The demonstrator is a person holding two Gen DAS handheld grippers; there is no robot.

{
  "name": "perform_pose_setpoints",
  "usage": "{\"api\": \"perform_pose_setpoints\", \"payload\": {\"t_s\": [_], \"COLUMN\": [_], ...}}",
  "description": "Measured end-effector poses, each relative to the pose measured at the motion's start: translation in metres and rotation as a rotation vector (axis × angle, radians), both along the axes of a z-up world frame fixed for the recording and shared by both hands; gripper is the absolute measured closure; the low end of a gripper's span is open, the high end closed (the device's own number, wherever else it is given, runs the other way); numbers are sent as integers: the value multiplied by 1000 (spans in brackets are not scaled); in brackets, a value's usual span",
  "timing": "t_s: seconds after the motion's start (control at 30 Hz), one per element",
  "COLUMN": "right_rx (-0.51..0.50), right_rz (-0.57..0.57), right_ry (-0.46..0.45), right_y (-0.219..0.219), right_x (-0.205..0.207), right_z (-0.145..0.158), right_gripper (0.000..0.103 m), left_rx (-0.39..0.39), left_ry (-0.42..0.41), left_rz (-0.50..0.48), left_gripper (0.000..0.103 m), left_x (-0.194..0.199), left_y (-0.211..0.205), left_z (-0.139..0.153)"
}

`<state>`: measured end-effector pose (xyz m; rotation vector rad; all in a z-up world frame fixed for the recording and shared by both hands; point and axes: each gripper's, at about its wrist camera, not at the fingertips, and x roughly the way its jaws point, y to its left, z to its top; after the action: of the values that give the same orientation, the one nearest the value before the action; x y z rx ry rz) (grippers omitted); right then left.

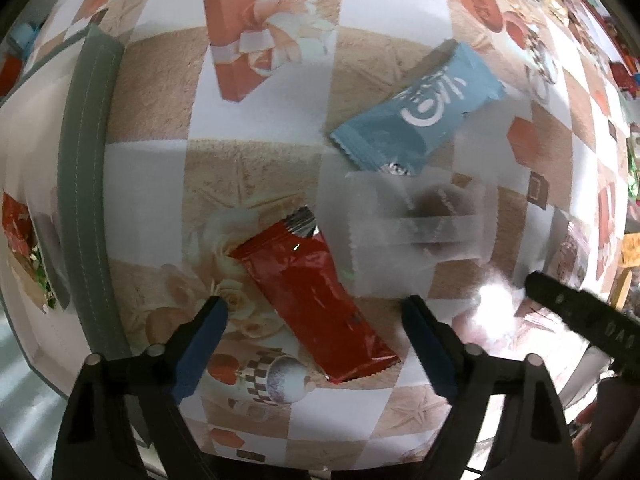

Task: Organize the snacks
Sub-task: 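Grasp the pink Crispy Cranberry packet with the right gripper while the left grasps the red bar, then carry the pink packet and red bar over the white tray with both grippers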

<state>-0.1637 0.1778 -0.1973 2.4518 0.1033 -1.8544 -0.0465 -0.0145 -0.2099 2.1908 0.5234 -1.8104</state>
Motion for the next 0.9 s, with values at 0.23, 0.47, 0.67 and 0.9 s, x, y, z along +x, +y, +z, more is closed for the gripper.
{"api": "perform_pose_setpoints", "payload": {"t_s": [0.23,0.47,0.67,0.9], "right_rx": [-6,-76,-116,-115], "right_rz": [68,94,100,80], "right_ry": [52,64,64,54], "right_y": [-18,-24,-19,-11], "right_x": [25,39,63,78], "right_z": [18,27,40,41], "right_gripper": [48,52,52,52], "left_rx": [15,77,79,79], "left_ry": [45,60,73,13], "left_rz": [-92,-121,-169,-139], "left_gripper": [64,69,69,29], "left_x": [-7,-1,6,13], "left_y": [2,-20,-33,-41], "left_z": [13,23,38,20]}}
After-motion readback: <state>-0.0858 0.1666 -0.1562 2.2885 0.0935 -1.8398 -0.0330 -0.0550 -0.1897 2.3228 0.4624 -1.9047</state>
